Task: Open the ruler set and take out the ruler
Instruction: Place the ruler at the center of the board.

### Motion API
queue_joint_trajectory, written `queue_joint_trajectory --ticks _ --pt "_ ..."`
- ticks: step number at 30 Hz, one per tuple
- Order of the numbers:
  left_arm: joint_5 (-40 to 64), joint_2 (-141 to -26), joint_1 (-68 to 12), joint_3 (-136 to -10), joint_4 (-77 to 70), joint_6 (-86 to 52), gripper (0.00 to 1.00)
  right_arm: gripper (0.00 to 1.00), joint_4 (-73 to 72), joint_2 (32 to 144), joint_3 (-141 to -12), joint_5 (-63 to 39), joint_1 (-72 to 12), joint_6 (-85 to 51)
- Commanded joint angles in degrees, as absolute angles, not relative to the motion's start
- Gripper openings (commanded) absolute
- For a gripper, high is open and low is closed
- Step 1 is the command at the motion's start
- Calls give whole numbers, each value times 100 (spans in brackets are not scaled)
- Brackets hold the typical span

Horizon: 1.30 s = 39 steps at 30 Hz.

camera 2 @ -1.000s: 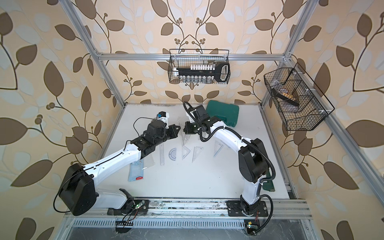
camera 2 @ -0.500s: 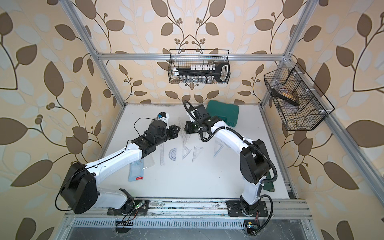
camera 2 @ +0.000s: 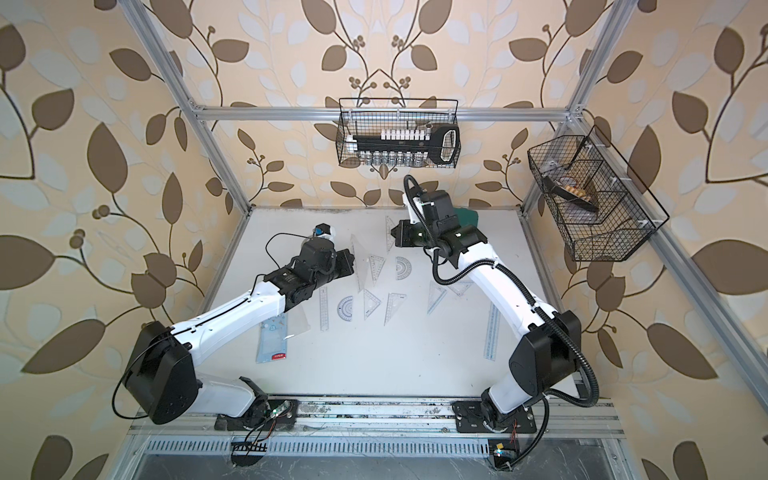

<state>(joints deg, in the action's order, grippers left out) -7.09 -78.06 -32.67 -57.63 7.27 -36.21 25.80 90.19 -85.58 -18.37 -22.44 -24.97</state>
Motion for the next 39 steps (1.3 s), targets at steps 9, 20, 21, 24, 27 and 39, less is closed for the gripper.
queue_joint_trajectory --ticks 9,20,21,24,27,39 --pt "-1665 -5993 -3030 -5543 1918 -3143 0 0 1605 11479 -9467 -3425 -2422 -2831" --pt "-1670 -5660 -2948 -5418 2154 -3082 0 0 1087 13510 -10554 -3789 -2851 -3551" --pt "-1662 -5668 -2949 -5418 2144 -3085 0 0 1090 13559 -10553 -3769 -2850 -3563" --pt "-1610 -5711 -2949 -5373 2078 -3133 0 8 1141 13640 -10543 -3698 -2860 -3529" --pt "-1541 -5748 -2946 -5334 2024 -3162 0 16 1214 13667 -10554 -3667 -2856 -3445" --pt "-1385 -5816 -2942 -5342 1939 -3193 0 28 1653 12373 -9867 -3136 -2838 -2780"
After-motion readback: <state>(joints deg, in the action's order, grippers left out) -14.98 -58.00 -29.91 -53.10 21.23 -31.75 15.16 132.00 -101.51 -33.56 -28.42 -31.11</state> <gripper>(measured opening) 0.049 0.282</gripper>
